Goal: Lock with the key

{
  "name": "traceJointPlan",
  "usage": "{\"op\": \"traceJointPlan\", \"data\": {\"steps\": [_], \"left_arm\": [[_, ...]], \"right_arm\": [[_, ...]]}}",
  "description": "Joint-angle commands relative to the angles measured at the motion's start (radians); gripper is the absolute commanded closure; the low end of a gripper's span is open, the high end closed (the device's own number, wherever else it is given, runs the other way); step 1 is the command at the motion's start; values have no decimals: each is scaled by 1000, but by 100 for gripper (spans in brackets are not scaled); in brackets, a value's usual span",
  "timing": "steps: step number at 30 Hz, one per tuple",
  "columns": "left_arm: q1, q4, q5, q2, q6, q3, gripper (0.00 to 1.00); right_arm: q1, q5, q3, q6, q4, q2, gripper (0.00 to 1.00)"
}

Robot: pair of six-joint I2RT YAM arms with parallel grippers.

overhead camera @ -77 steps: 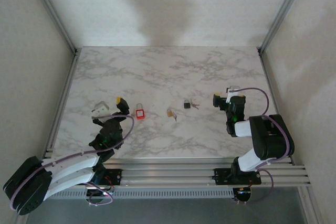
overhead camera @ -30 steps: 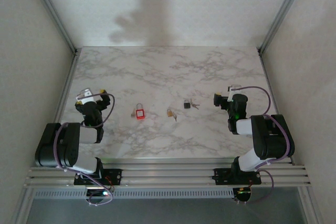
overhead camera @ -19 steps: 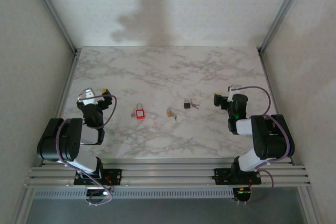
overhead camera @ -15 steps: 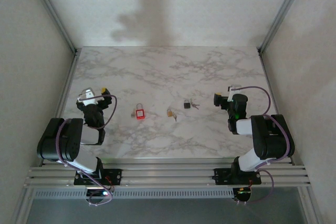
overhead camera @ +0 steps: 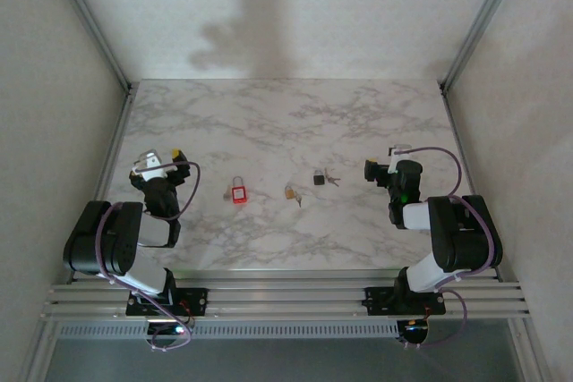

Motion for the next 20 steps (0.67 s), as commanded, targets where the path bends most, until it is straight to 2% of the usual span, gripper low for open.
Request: {"op": "traceJointPlan", "data": {"steps": [1, 20], "left_arm": [[-5, 35, -16, 9, 13, -6, 1], [1, 32, -4, 9, 11, -6, 0]], "right_arm": [[-3, 15, 17, 8, 2, -2, 1], [-3, 14, 17, 8, 2, -2, 1]]}}
